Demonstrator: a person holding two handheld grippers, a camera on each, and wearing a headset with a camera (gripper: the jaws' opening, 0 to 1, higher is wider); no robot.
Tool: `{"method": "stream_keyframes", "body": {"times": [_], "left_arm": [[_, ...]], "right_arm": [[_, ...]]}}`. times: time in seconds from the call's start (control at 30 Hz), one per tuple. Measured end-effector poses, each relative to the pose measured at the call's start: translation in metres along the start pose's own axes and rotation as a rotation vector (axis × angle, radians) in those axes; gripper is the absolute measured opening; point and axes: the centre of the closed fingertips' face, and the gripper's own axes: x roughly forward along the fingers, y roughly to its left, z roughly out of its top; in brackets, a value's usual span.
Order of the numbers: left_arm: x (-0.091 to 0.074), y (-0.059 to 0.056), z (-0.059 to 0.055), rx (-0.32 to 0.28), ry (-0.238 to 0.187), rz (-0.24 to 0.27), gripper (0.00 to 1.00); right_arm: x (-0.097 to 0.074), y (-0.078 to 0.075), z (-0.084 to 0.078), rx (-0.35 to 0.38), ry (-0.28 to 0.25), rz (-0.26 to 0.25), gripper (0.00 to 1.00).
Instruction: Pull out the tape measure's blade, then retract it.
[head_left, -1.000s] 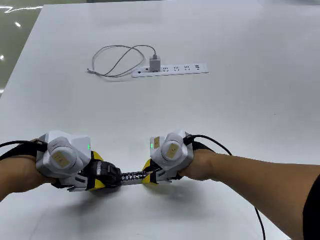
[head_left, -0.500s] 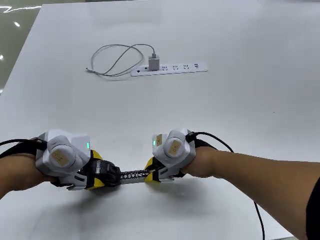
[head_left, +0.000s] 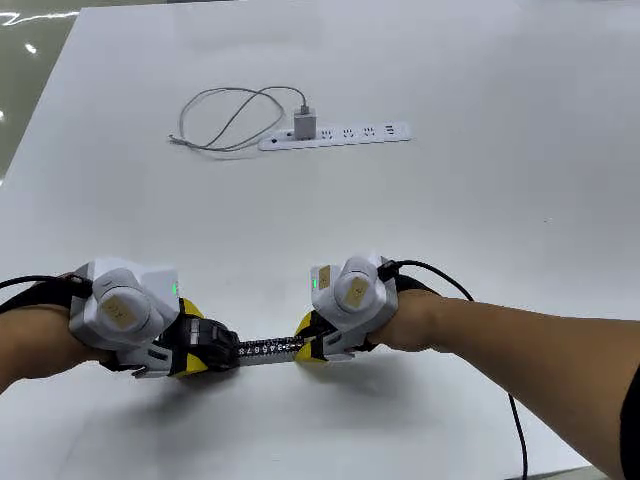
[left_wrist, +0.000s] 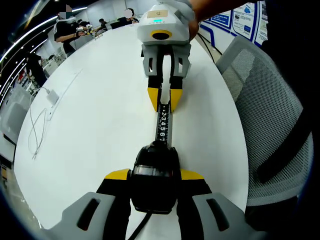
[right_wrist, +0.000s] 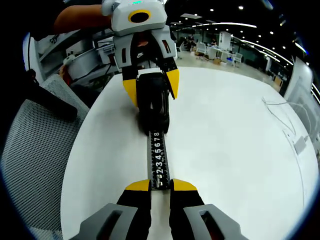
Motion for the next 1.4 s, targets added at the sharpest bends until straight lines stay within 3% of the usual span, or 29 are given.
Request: {"method": "stream_keyframes", "body": {"times": [1.4], "left_arm": [[0.001,0.0,0.001,0.002,0.01,0.004,0.3]], "right_arm": [[-0.017,-0.002,-0.02,0.0,0.035,-0.004,0.09]]}}
